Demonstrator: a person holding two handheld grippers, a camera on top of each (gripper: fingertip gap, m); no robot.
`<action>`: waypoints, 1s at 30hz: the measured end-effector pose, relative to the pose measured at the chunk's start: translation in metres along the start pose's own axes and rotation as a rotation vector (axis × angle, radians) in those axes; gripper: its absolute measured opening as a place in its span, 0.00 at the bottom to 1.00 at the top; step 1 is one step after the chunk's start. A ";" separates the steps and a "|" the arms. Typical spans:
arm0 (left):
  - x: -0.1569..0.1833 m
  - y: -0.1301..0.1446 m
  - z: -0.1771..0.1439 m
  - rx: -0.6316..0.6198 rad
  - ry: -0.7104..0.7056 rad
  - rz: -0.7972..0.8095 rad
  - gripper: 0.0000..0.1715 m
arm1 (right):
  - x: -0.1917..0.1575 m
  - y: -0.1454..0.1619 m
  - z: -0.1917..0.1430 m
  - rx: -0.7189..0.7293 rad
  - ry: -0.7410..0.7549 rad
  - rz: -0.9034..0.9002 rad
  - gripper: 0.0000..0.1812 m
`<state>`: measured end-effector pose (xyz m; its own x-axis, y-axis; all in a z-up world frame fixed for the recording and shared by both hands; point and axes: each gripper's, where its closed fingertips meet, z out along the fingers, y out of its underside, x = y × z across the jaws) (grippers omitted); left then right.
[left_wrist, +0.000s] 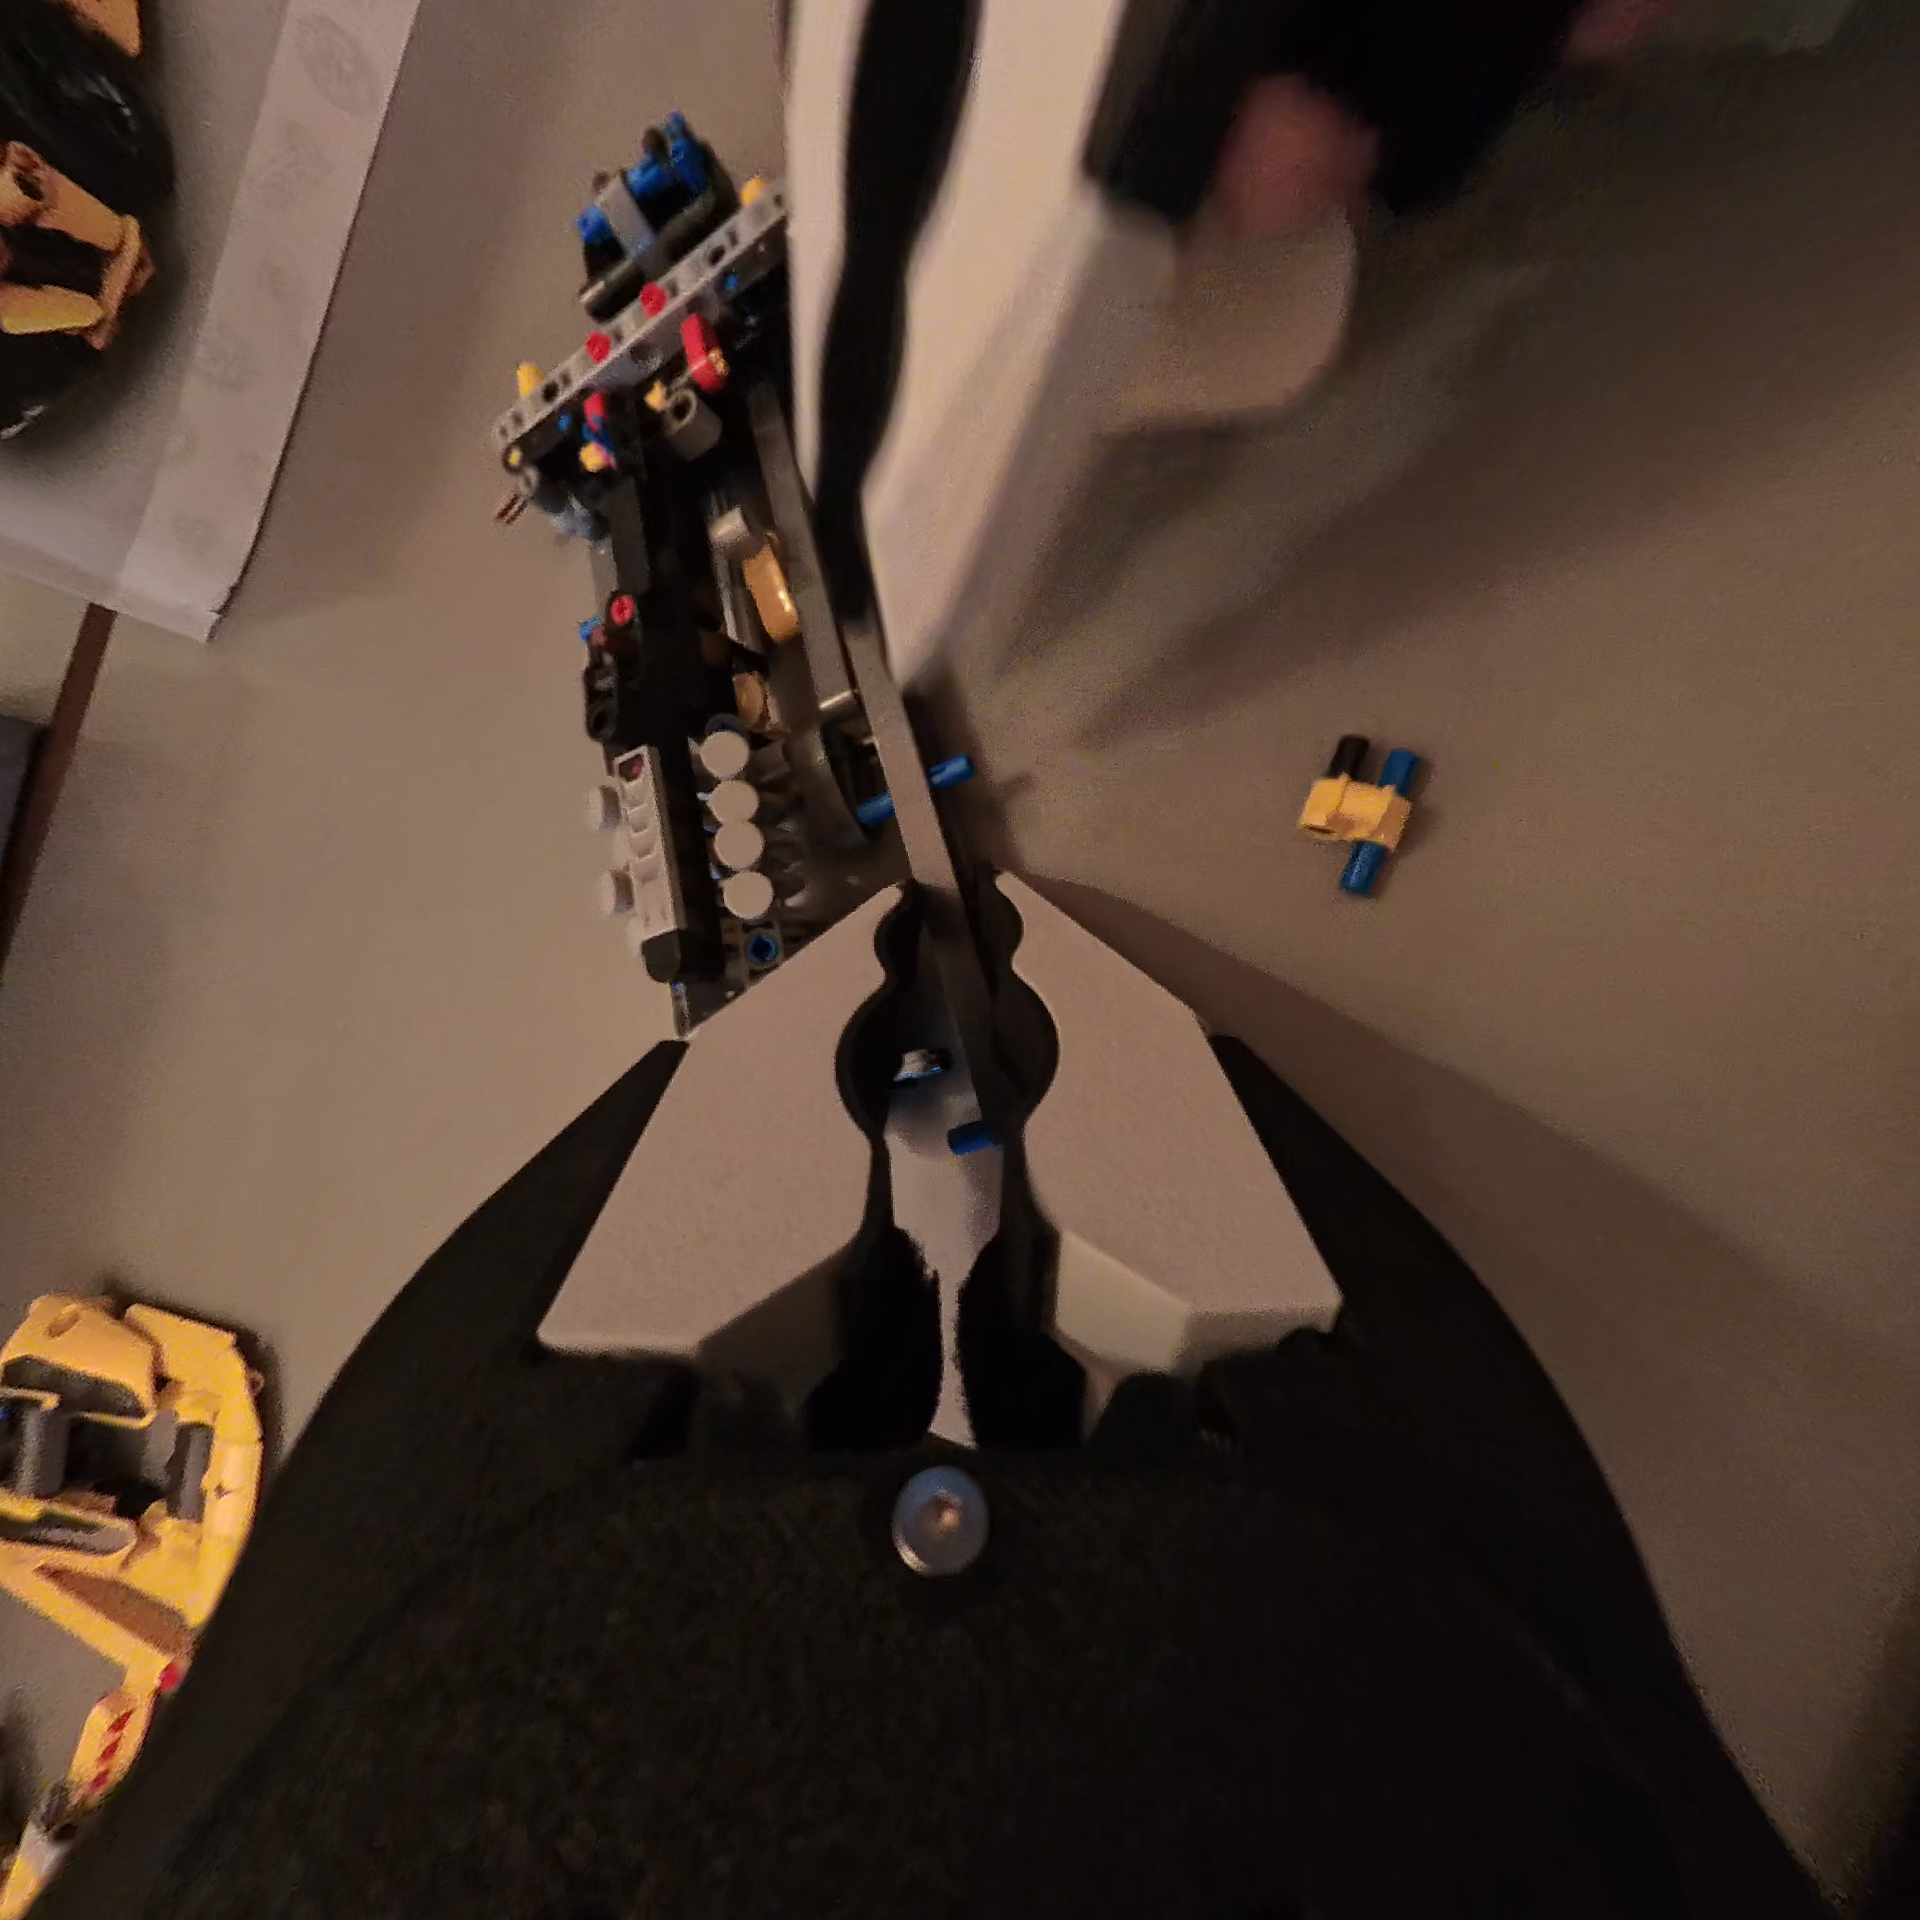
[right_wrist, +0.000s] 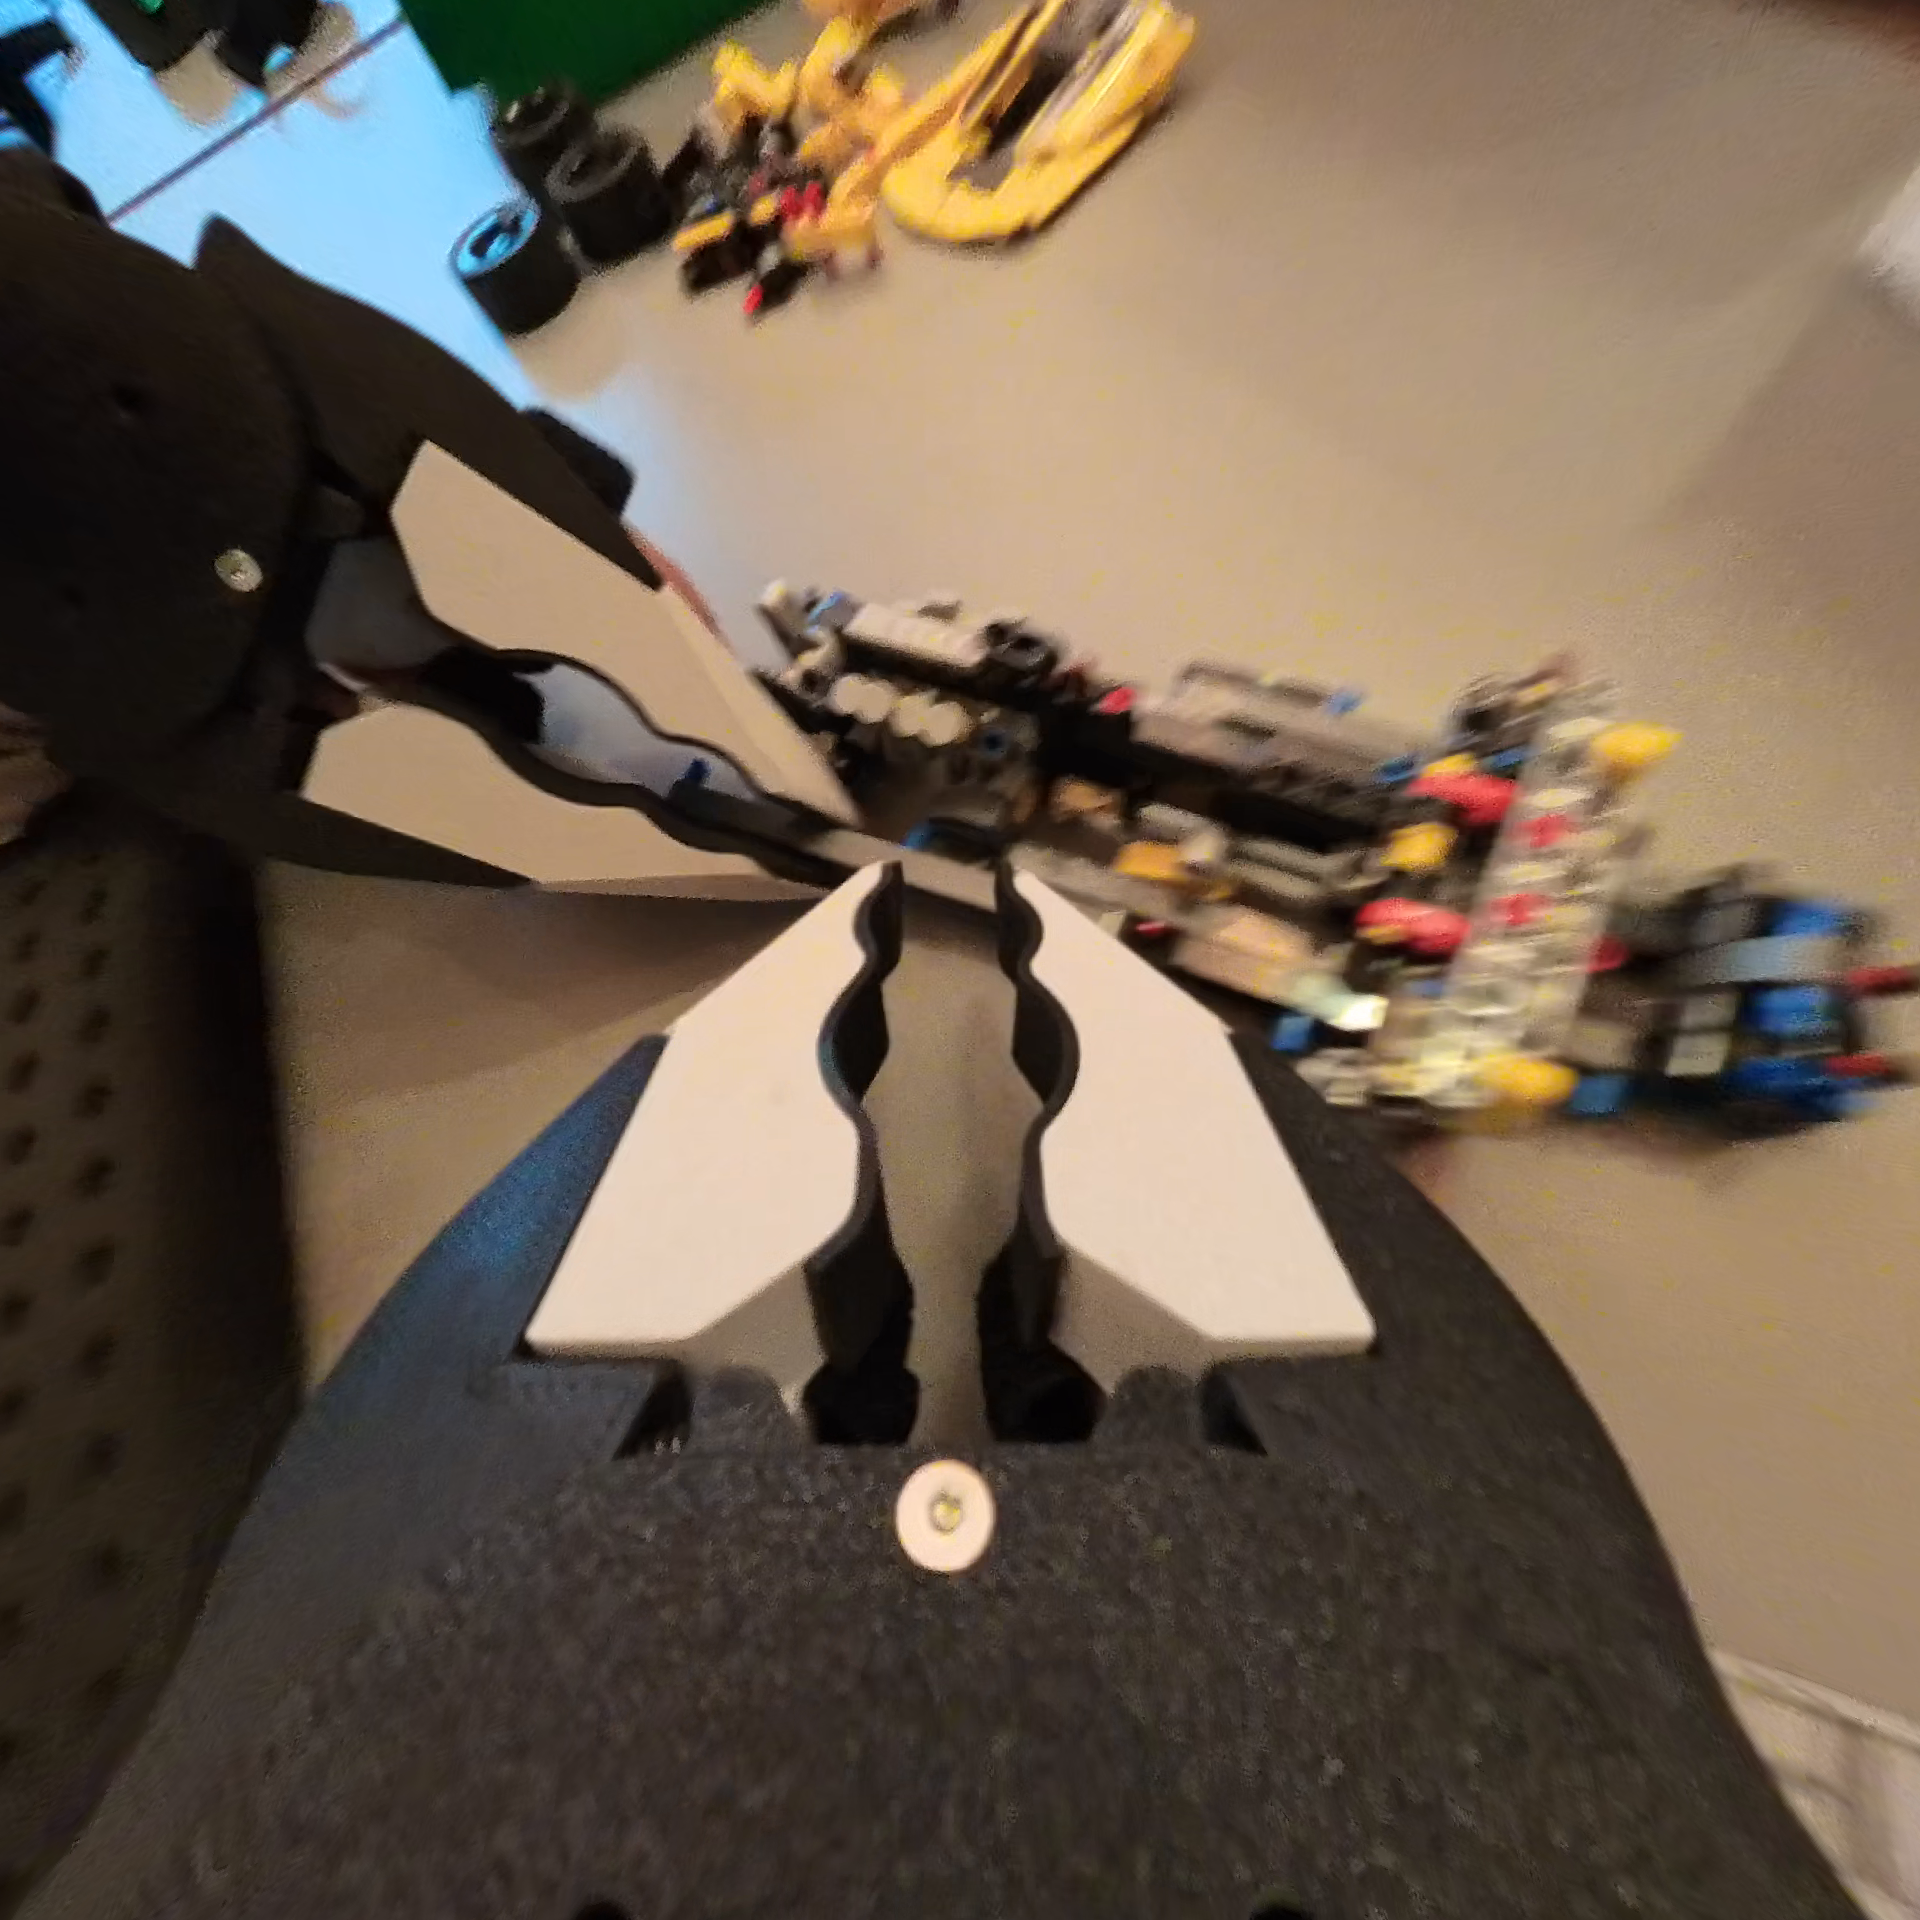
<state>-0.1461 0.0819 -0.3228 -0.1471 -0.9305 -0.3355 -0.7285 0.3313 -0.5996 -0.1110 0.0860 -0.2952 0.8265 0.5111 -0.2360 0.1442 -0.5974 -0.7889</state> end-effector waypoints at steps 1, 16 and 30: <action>0.000 0.001 -0.001 0.014 0.020 -0.005 0.06 | 0.013 -0.006 -0.009 0.039 0.050 -0.035 0.10; 0.008 0.009 -0.010 0.116 0.149 0.215 0.06 | 0.027 -0.013 -0.007 -0.331 0.047 -0.571 0.31; 0.016 0.007 -0.011 0.125 0.197 0.218 0.06 | 0.030 0.007 0.022 -0.404 -0.077 -0.490 0.08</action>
<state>-0.1613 0.0677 -0.3243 -0.4261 -0.8438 -0.3264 -0.5797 0.5316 -0.6176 -0.0972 0.1109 -0.3207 0.5731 0.8182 0.0462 0.7021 -0.4612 -0.5426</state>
